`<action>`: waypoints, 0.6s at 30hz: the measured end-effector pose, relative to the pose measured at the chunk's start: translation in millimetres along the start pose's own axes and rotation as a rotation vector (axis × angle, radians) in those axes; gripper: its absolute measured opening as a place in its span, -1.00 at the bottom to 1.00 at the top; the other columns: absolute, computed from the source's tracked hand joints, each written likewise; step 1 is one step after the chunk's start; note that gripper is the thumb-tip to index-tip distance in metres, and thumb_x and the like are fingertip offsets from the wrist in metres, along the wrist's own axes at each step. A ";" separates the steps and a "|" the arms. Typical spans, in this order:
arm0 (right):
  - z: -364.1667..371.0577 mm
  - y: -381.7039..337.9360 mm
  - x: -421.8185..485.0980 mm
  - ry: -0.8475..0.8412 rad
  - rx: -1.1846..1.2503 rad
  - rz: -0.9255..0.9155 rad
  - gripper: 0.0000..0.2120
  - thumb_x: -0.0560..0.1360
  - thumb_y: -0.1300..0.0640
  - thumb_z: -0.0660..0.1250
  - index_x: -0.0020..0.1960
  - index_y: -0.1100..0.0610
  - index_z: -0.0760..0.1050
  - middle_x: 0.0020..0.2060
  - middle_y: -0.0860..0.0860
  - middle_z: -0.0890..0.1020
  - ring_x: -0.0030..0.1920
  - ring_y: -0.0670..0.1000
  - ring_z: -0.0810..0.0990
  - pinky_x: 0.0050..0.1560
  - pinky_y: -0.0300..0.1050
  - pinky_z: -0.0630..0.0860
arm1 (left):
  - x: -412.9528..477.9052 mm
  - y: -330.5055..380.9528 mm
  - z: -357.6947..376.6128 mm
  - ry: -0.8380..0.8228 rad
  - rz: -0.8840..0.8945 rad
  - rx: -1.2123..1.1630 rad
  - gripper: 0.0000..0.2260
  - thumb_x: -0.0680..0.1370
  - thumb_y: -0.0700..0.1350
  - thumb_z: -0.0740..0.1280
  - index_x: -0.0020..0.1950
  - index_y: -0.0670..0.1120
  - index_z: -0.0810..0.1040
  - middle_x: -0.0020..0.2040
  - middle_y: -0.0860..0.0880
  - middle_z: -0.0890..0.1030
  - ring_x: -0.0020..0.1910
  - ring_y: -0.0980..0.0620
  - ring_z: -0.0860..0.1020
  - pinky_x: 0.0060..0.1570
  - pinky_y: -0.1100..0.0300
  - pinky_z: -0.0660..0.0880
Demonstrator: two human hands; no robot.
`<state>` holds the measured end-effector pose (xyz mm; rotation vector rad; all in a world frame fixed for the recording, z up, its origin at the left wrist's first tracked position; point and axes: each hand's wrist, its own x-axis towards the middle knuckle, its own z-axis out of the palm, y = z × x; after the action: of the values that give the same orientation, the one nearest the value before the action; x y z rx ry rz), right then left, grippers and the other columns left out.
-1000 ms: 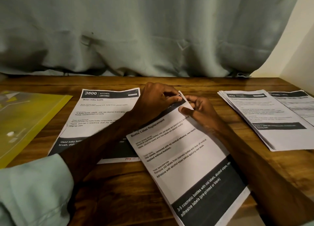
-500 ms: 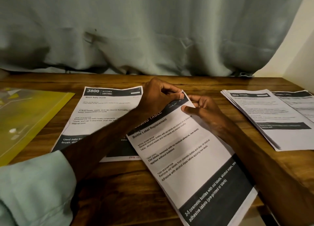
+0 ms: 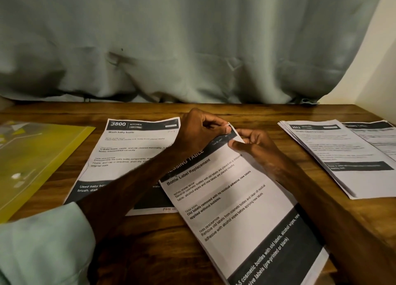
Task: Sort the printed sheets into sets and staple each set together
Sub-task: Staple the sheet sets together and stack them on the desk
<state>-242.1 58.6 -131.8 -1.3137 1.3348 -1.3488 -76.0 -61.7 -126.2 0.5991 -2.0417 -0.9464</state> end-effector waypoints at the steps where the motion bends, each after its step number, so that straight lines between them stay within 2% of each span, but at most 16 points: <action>1: 0.2 1.5 1.2 0.007 0.001 -0.014 -0.76 0.61 0.32 0.32 0.26 0.34 0.56 0.05 0.26 0.72 -0.04 0.16 0.71 -0.04 -0.10 0.65 | -0.4 1.2 0.4 0.007 0.011 -0.002 -0.88 0.49 0.01 0.56 0.02 0.11 0.75 -0.09 0.12 0.75 -0.18 0.09 0.73 -0.11 -0.05 0.70; 5: 5.5 6.7 5.8 0.079 0.030 -0.102 -0.79 0.62 0.35 0.28 0.21 0.41 0.56 -0.16 0.11 0.72 -0.19 -0.09 0.67 -0.12 -0.30 0.56 | -2.9 6.7 2.5 0.033 0.039 0.001 -0.89 0.49 -0.07 0.56 -0.01 0.08 0.76 -0.12 0.13 0.75 -0.18 0.14 0.72 -0.08 -0.01 0.69; 7: 8.9 9.2 7.1 0.157 0.061 -0.148 -0.80 0.59 0.39 0.32 0.20 0.36 0.54 -0.15 0.21 0.73 -0.16 0.02 0.69 -0.06 -0.19 0.59 | -4.4 9.9 3.1 0.031 0.073 0.061 -0.91 0.49 -0.04 0.56 -0.03 0.15 0.76 -0.14 0.19 0.74 -0.19 0.19 0.71 -0.08 0.01 0.68; 8: 9.2 10.3 8.0 0.202 0.074 -0.174 -0.77 0.56 0.41 0.36 0.21 0.32 0.53 -0.10 0.30 0.72 -0.12 0.12 0.68 -0.03 -0.09 0.58 | -4.6 11.6 2.9 0.022 0.089 0.080 -0.90 0.49 -0.04 0.56 -0.03 0.13 0.76 -0.14 0.20 0.74 -0.18 0.20 0.70 -0.07 0.02 0.68; 10: 7.4 11.2 7.6 0.269 0.043 -0.226 -0.71 0.52 0.40 0.43 0.20 0.24 0.48 -0.05 0.35 0.70 -0.07 0.21 0.68 -0.04 -0.01 0.56 | -4.1 14.4 2.0 0.004 0.097 0.076 -0.88 0.47 -0.10 0.58 -0.01 0.04 0.77 -0.13 0.15 0.75 -0.17 0.18 0.70 -0.05 0.05 0.67; 13: 4.1 11.0 5.2 0.229 -0.084 -0.293 -0.75 0.53 0.36 0.44 0.14 0.20 0.47 -0.06 0.22 0.74 -0.03 0.27 0.73 -0.04 0.07 0.60 | -2.7 19.5 -1.7 -0.030 0.106 0.066 -0.87 0.45 -0.16 0.59 -0.03 -0.04 0.77 -0.14 0.09 0.75 -0.17 0.14 0.71 -0.04 0.09 0.68; 18: 3.8 9.1 0.9 0.227 -0.244 -0.370 -0.88 0.54 0.30 0.44 0.07 0.19 0.62 -0.05 0.00 0.76 -0.02 0.00 0.74 -0.04 -0.09 0.65 | -0.8 23.2 -9.0 -0.078 0.102 0.072 -0.87 0.43 -0.16 0.60 -0.04 -0.08 0.77 -0.13 0.07 0.75 -0.20 0.13 0.71 -0.10 0.18 0.66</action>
<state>-239.5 56.1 -141.1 -1.6745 1.4967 -1.6650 -70.2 -50.7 -104.6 0.4974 -2.1620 -0.8518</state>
